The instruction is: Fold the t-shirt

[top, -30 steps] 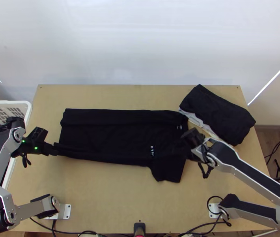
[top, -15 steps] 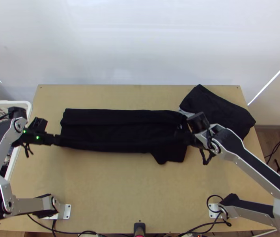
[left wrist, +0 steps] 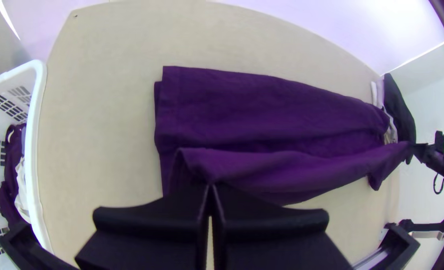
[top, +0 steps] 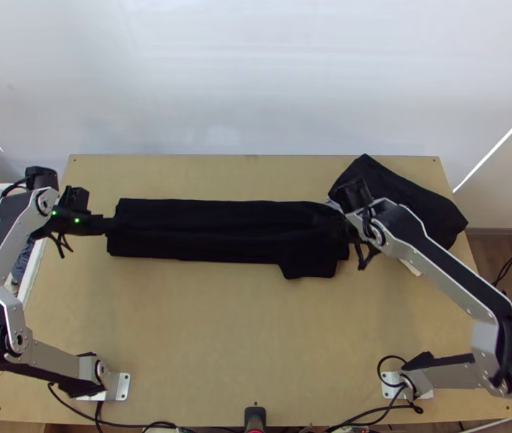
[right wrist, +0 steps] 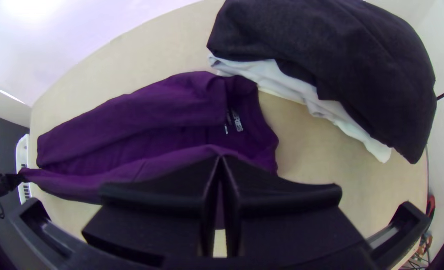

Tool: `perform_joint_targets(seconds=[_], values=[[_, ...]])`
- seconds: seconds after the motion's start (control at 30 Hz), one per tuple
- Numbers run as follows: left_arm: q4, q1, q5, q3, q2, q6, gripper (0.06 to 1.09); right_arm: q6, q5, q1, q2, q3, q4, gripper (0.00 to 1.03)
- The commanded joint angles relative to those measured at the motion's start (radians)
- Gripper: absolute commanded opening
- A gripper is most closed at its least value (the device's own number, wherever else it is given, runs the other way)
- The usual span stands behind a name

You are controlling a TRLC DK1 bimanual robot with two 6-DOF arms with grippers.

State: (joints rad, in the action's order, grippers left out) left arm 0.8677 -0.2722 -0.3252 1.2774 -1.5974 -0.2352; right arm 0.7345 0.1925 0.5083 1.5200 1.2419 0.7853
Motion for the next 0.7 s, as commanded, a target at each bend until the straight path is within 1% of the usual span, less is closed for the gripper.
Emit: perform_joint_targets(seconds=[0.0,0.3,0.57,0.67], values=[[-0.013,0.036,0.006,0.076,-0.05,0.051,0.09,-0.014,0.008,-0.028,0.12,0.079,-0.037,0.03],[-0.015,0.039,0.028,0.132,-0.098,0.071,0.09,-0.026,0.076,-0.031,0.232,0.179,-0.095,0.03],[-0.016,0.045,0.08,0.178,-0.154,0.085,0.09,-0.063,0.14,-0.044,0.309,0.235,-0.141,0.03],[-0.019,0.05,0.121,0.194,-0.184,0.097,0.09,-0.063,0.165,-0.044,0.322,0.251,-0.146,0.03]])
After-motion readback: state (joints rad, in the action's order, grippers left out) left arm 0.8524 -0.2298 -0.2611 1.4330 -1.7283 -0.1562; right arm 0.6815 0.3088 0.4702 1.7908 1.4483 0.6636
